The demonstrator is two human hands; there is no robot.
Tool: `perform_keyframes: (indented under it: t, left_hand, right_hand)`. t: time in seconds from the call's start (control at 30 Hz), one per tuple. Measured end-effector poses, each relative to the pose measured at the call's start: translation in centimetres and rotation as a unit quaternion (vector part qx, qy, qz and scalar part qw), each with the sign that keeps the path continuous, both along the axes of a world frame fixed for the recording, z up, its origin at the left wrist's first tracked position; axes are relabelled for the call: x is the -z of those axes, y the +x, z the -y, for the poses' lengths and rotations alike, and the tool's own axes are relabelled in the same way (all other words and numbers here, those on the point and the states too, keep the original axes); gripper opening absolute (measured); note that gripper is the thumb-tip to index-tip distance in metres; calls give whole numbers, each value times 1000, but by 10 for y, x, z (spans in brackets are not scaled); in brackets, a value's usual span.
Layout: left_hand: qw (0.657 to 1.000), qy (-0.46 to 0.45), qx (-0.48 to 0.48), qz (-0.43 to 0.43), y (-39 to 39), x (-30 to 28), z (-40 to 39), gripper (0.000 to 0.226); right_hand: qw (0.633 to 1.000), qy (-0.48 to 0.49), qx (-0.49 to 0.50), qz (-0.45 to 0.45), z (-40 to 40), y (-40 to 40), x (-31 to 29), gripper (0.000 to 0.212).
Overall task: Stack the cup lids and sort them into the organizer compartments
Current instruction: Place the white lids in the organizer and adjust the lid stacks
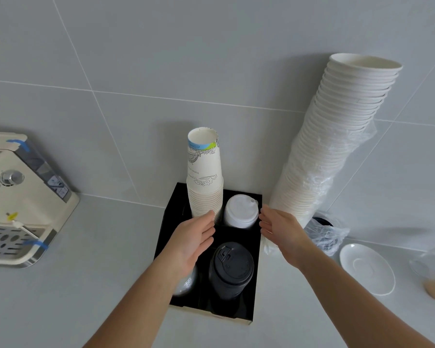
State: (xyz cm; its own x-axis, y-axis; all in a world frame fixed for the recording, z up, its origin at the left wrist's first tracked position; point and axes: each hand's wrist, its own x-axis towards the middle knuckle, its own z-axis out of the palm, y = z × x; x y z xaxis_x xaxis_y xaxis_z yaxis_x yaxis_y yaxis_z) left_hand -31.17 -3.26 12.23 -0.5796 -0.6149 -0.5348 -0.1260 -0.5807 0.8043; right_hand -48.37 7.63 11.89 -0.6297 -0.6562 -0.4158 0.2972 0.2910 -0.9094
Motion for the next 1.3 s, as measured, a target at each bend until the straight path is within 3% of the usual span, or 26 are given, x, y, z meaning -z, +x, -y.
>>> perform_keyframes:
  t: [0.13, 0.27, 0.37, 0.5, 0.67, 0.73, 0.87, 1.07, 1.3]
  left_hand:
    - [998, -53, 30, 17, -6, -2, 3, 48]
    - [990, -99, 75, 61, -25, 4, 8, 8]
    - [980, -132, 101, 105, -40, 12, 12, 18]
    - [967, -161, 127, 149, -58, 22, 15, 15]
    - [963, -171, 126, 163, -69, 22, 14, 16]
    - [959, -182, 128, 175, -75, 24, 14, 17]
    - [950, -190, 136, 207, -87, 27, 14, 42]
    - [942, -192, 149, 230, -97, 18, 14, 39]
    - [943, -191, 149, 229, -93, 22, 14, 33]
  right_hand:
    - [998, 38, -14, -51, -1, 3, 5, 56]
    - [994, 65, -29, -87, 4, 1, 9, 51]
    - [989, 80, -38, -118, 8, -6, 14, 46]
    - [949, 139, -121, -255, 15, -12, 17, 38]
    - [894, 203, -197, -348, 26, -10, 17, 55]
    - [890, 207, -197, -354, 29, -9, 16, 55]
    - [894, 193, -176, -363, 27, -5, 18, 50]
    - [889, 159, -152, -402, 24, -1, 38, 25]
    - [890, 137, -145, -411, 28, -1, 49, 25]
